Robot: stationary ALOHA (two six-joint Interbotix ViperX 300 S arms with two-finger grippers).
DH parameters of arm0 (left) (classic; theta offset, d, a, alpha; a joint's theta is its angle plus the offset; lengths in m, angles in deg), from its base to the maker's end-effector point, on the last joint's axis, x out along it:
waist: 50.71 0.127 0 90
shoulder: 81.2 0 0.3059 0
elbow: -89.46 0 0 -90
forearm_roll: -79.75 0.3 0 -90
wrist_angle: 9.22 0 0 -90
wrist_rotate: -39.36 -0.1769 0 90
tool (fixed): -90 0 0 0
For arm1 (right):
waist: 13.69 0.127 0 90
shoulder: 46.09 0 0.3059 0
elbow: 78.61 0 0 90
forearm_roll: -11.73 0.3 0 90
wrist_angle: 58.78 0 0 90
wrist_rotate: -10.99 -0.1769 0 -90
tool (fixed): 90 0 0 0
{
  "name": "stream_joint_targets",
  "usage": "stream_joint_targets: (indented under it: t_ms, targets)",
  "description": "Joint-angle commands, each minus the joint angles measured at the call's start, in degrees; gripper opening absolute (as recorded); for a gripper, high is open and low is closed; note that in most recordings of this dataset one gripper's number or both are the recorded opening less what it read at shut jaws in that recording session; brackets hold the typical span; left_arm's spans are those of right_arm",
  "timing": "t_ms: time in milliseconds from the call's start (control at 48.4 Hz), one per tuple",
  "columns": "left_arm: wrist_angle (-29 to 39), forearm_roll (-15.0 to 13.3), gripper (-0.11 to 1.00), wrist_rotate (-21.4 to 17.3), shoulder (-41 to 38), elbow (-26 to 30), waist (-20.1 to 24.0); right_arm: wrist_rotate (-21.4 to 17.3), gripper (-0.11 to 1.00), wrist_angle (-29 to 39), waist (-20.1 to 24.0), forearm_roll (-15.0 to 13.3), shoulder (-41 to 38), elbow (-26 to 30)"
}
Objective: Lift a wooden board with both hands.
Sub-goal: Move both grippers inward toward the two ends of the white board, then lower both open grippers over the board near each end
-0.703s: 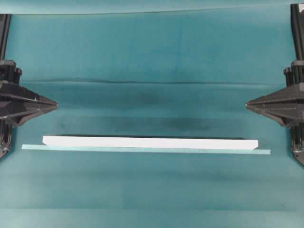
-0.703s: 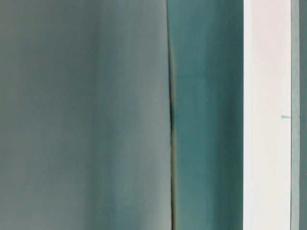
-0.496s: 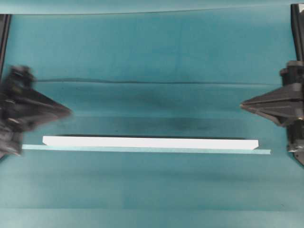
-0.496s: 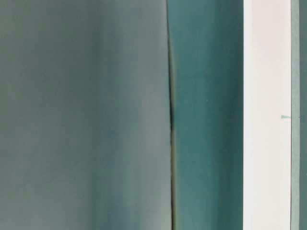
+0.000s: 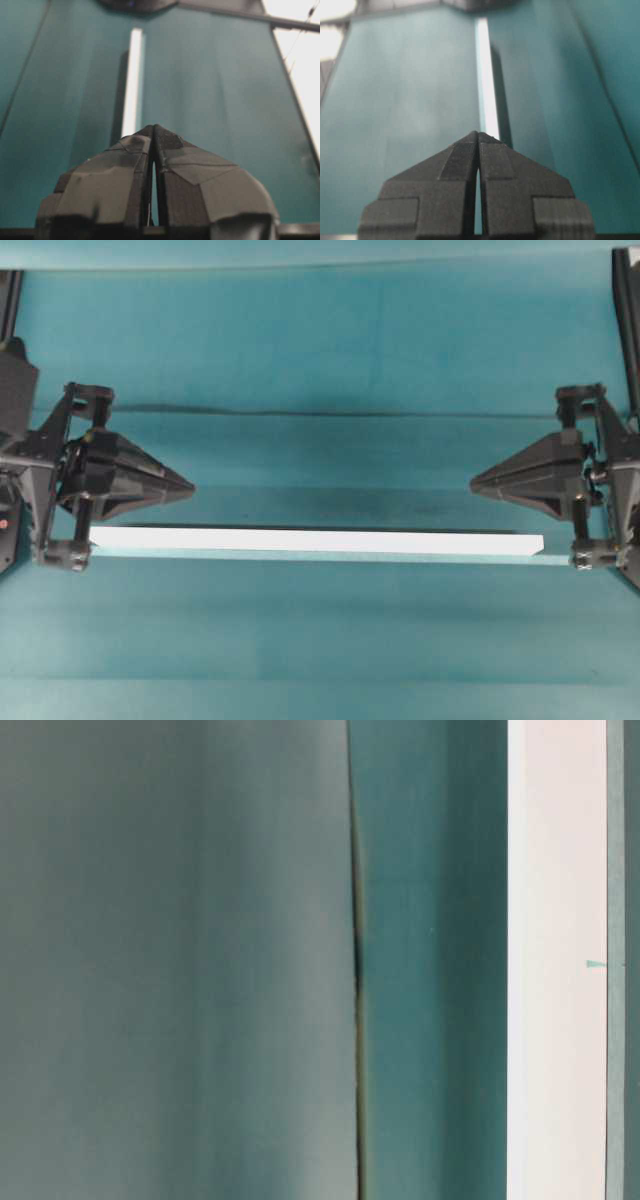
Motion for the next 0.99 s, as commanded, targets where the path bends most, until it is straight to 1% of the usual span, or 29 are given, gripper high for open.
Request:
stream_joint_targets:
  t_ms: [0, 103, 165, 248, 331, 434, 703, 847, 909, 971]
  targets:
    - [3.3, 0.2, 0.00, 0.1, -0.3, 2.9, 0.4, -1.4, 0.01, 4.5, -0.2, 0.1, -1.5, 2.5]
    - [5.8, 0.2, 0.00, 1.4, -1.0, 3.7, 0.6, -3.3, 0.01, 9.4, -0.4, 0.1, -3.8, 4.5]
    - [7.2, 0.2, 0.00, 3.1, -1.7, 4.1, 0.7, -4.3, 0.01, 11.6, -0.6, 0.1, -5.3, 5.6]
    - [9.3, 0.2, 0.00, 6.1, -3.0, 4.9, 0.8, -5.0, 0.01, 13.9, -0.7, 0.1, -7.6, 7.2]
    - [11.0, 0.2, 0.00, 7.2, -4.2, 5.4, 0.8, -5.1, 0.01, 15.9, -0.7, 0.1, -10.4, 8.9]
    - [13.2, 0.2, 0.00, 6.9, -5.5, 6.2, 0.6, -5.0, 0.01, 19.4, -0.7, 0.1, -13.9, 11.5]
    - [21.9, 0.2, 0.02, 5.0, -10.3, 8.9, 0.4, -4.5, 0.01, 31.1, -0.7, -0.4, -22.9, 17.8]
    - [28.4, 0.2, 0.04, 4.0, -13.9, 11.0, 0.4, -4.4, 0.01, 34.6, -0.7, -1.3, -26.1, 20.5]
    - [32.5, 0.2, 0.05, 3.3, -16.1, 12.1, 0.3, -4.3, 0.01, 36.1, -0.7, -1.4, -27.5, 21.1]
    - [35.2, 0.2, 0.05, 2.5, -17.7, 13.1, 0.1, -4.3, 0.01, 37.3, -0.7, -1.4, -28.6, 21.5]
